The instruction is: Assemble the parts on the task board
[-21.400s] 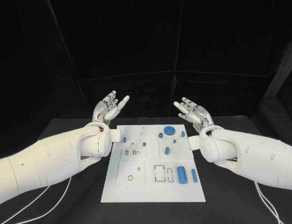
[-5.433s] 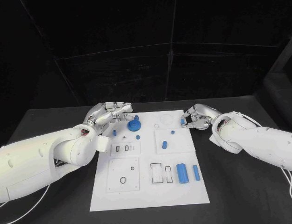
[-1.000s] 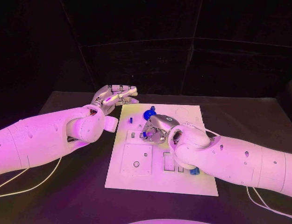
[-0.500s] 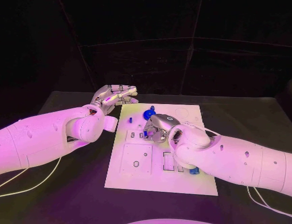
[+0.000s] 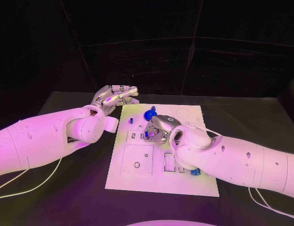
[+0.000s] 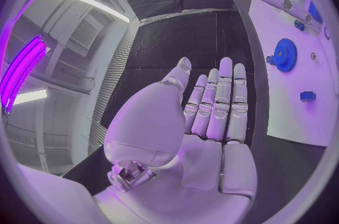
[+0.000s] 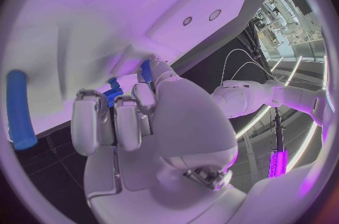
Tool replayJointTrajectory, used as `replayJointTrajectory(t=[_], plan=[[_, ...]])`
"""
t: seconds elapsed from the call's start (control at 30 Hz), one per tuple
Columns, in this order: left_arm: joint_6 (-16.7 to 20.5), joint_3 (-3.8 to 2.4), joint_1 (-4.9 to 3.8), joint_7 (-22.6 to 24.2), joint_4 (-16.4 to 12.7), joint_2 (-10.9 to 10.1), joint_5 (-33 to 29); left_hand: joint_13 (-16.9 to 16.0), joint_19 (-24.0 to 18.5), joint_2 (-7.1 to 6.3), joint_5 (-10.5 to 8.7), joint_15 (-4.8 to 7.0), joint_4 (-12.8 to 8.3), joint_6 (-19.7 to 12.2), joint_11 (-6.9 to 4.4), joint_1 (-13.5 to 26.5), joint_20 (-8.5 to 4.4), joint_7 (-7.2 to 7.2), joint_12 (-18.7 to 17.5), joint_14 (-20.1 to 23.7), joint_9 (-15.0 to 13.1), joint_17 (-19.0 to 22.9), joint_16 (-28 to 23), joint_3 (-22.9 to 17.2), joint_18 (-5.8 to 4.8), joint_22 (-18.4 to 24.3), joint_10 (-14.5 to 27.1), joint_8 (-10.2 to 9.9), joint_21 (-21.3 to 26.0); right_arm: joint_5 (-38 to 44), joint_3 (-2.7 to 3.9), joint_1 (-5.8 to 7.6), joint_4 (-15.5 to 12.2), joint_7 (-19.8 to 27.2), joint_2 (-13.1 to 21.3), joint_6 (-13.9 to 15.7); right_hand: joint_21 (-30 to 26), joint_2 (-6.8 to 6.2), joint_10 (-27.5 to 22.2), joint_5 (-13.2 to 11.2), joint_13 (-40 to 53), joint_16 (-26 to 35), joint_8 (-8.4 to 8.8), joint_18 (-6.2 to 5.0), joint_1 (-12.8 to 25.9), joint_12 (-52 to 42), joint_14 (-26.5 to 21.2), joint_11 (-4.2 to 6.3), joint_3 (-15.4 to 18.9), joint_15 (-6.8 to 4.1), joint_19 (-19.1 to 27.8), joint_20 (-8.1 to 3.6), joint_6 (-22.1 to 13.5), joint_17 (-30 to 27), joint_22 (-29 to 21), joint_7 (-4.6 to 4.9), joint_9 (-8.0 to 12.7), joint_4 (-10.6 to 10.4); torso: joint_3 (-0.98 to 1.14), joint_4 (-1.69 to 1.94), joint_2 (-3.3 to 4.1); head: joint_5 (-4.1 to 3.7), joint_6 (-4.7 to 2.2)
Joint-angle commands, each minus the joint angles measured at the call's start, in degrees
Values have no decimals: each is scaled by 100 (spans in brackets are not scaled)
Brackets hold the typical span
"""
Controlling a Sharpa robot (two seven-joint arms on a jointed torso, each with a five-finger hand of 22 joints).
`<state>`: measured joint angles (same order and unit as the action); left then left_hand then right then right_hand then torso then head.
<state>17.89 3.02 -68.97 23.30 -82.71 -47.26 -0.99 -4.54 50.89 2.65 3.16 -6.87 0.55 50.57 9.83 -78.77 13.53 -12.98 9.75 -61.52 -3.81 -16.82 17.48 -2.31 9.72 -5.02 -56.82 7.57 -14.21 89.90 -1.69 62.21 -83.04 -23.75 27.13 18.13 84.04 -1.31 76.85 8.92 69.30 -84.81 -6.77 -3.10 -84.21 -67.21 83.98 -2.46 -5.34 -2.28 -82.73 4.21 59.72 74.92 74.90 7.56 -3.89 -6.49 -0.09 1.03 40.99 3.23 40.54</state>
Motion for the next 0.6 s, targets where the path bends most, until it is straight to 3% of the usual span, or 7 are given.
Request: replayJointTrajectory(t=[0.03, 0.6], plan=[[-58, -6, -12, 63, -8, 2, -6, 7, -5, 50, -12, -14, -34, -22, 18, 11, 20, -26, -26, 36, 4, -5, -32, -3, 83, 5, 1, -30, 39, 7, -32, -30, 11, -190, 13, -316, -25, -79, -56, -36, -6, 22, 48, 6, 14, 35, 407, -8, 5, 58, 41, 24, -59, 624, 77, 7, -7, -30, -3, 5, -2, -1, 4], [-64, -6, -11, 55, 4, 8, -6, 7, -5, 50, -12, -14, -34, -22, 18, 11, 20, -26, -26, 36, 3, -5, -32, -3, 83, 5, 1, -30, 39, 7, -32, -30, -15, -299, 16, -52, -41, -200, -86, -55, -34, 34, 137, 2, 130, 75, 403, -62, 33, 106, 48, 69, -240, 615, 59, 65, 0, -69, 2, -1, 3, -8, 3]])
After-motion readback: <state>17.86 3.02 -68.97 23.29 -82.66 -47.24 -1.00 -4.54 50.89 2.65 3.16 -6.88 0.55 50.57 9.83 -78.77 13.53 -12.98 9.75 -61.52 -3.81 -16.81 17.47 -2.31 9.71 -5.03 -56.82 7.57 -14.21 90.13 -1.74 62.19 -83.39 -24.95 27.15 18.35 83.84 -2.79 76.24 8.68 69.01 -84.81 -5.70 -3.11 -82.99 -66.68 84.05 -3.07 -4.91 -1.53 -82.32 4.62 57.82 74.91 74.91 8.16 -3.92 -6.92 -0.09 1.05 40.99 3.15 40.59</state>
